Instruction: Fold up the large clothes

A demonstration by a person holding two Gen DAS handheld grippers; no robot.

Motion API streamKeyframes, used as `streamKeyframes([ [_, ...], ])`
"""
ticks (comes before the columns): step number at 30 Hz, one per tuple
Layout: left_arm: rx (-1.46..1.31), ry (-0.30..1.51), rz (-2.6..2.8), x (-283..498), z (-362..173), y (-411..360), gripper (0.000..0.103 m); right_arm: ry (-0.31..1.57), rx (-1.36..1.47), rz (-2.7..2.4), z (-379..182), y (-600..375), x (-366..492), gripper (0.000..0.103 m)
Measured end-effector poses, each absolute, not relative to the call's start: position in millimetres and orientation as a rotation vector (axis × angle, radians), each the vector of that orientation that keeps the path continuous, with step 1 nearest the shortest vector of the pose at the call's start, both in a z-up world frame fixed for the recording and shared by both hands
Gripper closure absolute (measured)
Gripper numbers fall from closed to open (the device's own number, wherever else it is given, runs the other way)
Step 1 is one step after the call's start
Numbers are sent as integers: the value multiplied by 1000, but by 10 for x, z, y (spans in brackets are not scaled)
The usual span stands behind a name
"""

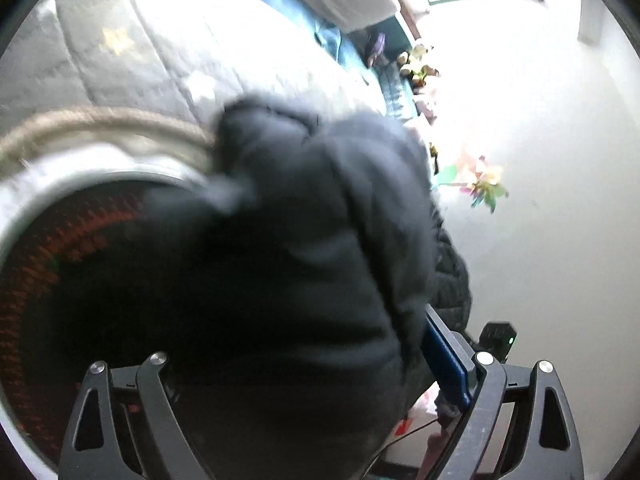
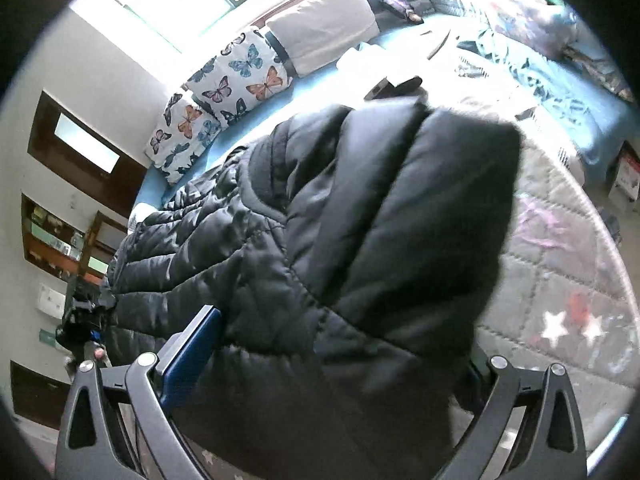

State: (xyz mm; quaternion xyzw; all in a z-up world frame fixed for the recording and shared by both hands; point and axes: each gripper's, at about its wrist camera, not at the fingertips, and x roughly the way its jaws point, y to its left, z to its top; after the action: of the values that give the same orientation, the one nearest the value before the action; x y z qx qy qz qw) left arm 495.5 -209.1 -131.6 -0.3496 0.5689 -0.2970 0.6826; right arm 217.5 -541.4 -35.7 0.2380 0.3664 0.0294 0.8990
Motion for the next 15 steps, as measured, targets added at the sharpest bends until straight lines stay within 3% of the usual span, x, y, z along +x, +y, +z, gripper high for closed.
streamKeyframes([
  [8,-673,1075,-565,4947,-575,-1499,5,643,258,-78,146,-5262,1857,0],
  [15,-522,937,-624,4841,184,-1852,5,619,83,-49,239,-4755,2230,0],
])
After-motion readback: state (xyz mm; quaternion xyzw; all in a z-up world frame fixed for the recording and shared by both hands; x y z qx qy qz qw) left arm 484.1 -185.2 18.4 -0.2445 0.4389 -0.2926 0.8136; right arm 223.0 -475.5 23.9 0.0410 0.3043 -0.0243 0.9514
